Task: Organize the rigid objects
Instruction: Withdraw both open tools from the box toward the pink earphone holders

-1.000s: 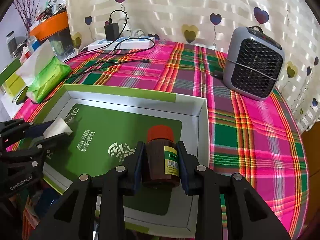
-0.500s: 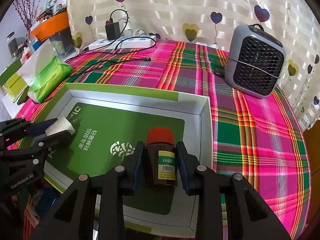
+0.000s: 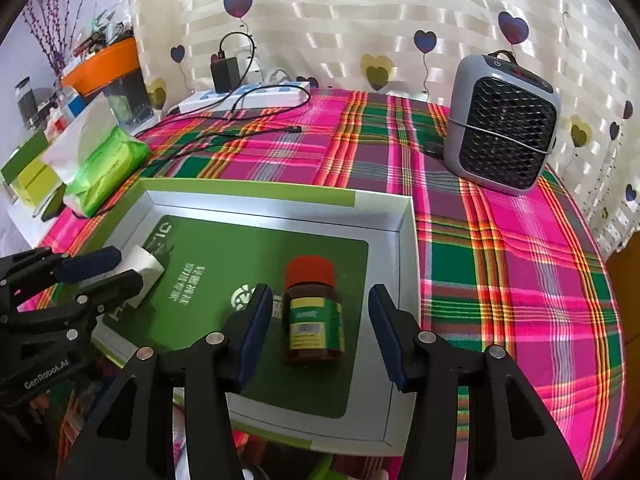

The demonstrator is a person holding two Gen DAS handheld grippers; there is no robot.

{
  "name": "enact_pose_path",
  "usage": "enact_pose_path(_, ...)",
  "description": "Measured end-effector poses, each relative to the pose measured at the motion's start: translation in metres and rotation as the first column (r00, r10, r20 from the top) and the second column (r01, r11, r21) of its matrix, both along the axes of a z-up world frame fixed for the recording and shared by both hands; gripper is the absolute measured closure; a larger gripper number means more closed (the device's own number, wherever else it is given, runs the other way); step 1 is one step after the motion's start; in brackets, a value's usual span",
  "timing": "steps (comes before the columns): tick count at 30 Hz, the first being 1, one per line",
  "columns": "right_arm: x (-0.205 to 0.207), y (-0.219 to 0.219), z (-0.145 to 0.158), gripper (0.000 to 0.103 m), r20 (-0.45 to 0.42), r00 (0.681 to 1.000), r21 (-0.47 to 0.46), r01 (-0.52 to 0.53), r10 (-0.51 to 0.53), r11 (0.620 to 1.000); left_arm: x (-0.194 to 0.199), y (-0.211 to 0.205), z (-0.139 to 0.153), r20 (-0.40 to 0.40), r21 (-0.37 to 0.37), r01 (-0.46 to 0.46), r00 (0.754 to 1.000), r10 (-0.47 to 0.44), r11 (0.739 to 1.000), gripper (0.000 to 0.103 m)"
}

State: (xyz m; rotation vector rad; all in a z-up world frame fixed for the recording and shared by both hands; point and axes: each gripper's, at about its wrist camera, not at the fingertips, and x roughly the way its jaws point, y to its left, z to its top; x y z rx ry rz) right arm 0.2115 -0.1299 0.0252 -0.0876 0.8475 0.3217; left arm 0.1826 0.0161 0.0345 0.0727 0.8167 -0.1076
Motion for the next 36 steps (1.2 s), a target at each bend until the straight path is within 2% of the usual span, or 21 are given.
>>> enact_pose_path(11, -0.03, 0.004, 0.016, 0.052, 0.056, 0.998, 0.021, -0.03, 0.029, 0.999, -0.034, -0.006, 0.02, 0.069, 0.004, 0.008, 0.998, -0.008, 1.0, 0.07)
enact_pose_path(26, -0.076, -0.008, 0.028, 0.052, 0.079, 0.997, 0.102, -0.009, 0.001, 0.995, -0.085, -0.009, 0.026, 0.11, 0.017, 0.026, 0.994, -0.028, 1.0, 0.07)
enact_pose_path(31, -0.094, -0.016, 0.027, 0.052, 0.086, 0.996, 0.104, -0.008, -0.001, 0.995, -0.1, 0.001, 0.023, 0.109, -0.023, 0.017, 0.994, -0.015, 1.0, 0.07)
enact_pose_path(36, -0.107, -0.027, 0.027, 0.052, 0.086, 0.996, 0.106, 0.012, -0.021, 0.994, -0.108, 0.02, 0.011, 0.073, -0.115, 0.003, 0.997, 0.005, 0.993, 0.07)
